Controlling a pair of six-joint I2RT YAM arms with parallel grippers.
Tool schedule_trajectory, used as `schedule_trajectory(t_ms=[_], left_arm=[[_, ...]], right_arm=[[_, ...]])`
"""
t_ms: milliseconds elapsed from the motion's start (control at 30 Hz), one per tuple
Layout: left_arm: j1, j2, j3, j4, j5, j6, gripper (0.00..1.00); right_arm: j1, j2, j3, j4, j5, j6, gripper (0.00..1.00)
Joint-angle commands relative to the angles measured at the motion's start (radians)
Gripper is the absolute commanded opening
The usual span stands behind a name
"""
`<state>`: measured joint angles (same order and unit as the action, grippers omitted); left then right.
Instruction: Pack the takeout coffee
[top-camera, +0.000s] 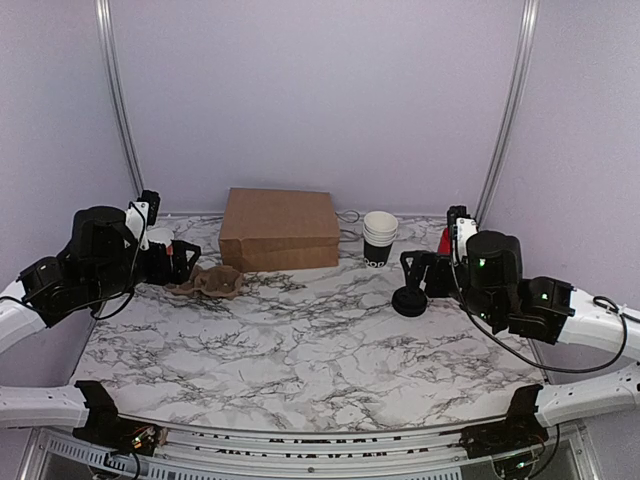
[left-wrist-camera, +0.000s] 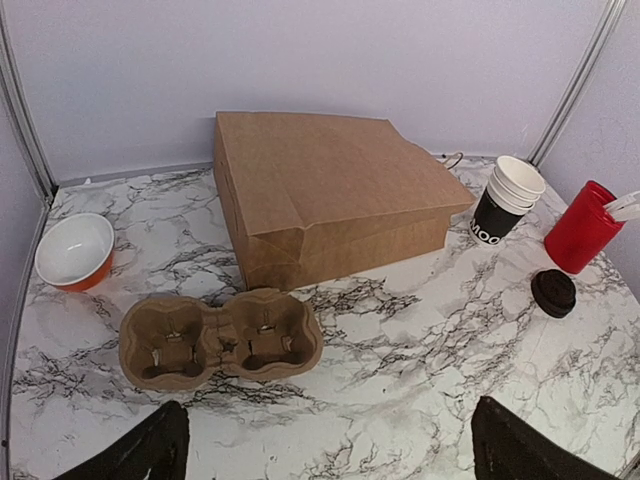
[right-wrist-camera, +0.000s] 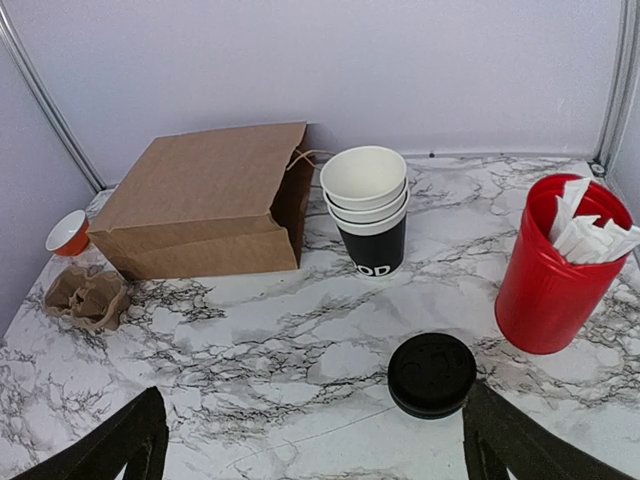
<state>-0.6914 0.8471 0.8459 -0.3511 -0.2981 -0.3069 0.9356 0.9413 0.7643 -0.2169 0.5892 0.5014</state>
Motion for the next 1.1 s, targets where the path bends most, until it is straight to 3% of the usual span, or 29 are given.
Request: schedule_trajectory(t_ms=[0,633,1067], left_arm=[[0.004,-0.025,-0.009,-0.016,-0.019,0.007,0.99],[0.004,-0.017,-0.009,-0.023,-0.018,0.005,0.99],[0.004,0.0,-0.002,-0.025,-0.024,0.008,0.99]], right_arm=[[-0.003,0.002,0.015,0.006,-0.007,0.007,1.0],[-0.009,0.039,0.02,-0.004,-0.011,0.007,1.0],[-0.02,0.135,0.095,0.006,-0.125,-0.051,1.0]])
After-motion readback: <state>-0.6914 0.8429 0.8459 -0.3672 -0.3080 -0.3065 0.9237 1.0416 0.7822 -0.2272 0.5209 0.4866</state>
